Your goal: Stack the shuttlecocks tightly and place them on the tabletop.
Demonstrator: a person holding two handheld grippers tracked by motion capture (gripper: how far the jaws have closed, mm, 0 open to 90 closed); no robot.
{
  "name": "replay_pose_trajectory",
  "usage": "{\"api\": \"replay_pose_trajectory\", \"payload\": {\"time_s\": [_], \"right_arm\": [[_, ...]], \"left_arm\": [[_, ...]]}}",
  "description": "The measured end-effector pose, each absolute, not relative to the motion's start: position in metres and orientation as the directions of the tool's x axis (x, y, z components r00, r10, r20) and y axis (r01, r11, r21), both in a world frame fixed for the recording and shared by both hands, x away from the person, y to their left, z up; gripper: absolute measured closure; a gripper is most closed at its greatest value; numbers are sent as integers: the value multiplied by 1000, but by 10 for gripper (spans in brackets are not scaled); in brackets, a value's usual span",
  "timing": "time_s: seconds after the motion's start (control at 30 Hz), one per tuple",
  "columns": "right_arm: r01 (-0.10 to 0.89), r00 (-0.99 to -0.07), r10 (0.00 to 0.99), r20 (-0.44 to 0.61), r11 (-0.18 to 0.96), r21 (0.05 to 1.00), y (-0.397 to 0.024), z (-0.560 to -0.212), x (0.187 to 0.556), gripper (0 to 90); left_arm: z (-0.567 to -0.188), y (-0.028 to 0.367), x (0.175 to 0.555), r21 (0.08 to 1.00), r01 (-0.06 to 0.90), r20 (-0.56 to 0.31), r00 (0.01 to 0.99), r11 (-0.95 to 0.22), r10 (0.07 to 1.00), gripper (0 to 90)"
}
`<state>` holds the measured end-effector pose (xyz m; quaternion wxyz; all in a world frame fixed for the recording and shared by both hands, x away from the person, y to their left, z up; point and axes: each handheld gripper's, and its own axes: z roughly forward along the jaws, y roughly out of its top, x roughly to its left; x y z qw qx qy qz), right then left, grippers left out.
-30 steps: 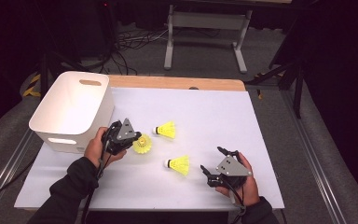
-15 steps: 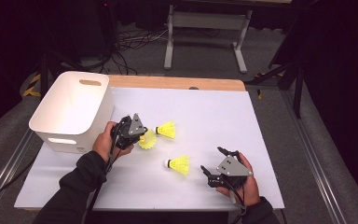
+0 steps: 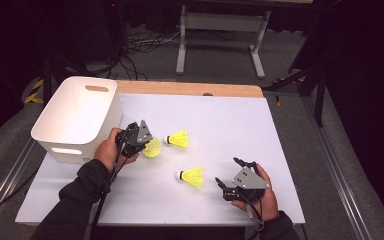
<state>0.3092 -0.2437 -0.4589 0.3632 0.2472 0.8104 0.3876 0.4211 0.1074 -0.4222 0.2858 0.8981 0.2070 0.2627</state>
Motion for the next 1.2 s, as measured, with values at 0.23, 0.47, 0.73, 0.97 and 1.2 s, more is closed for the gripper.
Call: {"api": "replay_pose_trajectory", "payload": {"time_s": [0.23, 0.47, 0.73, 0.97, 1.2], "right_arm": [[114, -601, 692, -400, 570, 814, -245, -457, 309, 167], [115, -612, 679, -406, 584, 804, -243, -459, 309, 162], [121, -616, 677, -402, 586, 801, -244, -460, 310, 160], [121, -621, 672, -402, 589, 799, -243, -460, 309, 159], [124, -622, 670, -405, 595, 794, -243, -460, 310, 160]], "left_arm": [[-424, 93, 426, 596, 210, 363, 791, -775, 493, 839], [-429, 73, 439, 591, 222, 324, 815, -775, 480, 832], [-435, 61, 447, 578, 236, 306, 825, -781, 475, 839], [-438, 54, 452, 566, 254, 309, 817, -784, 487, 841], [-435, 54, 456, 578, 260, 300, 814, -774, 498, 820]]}}
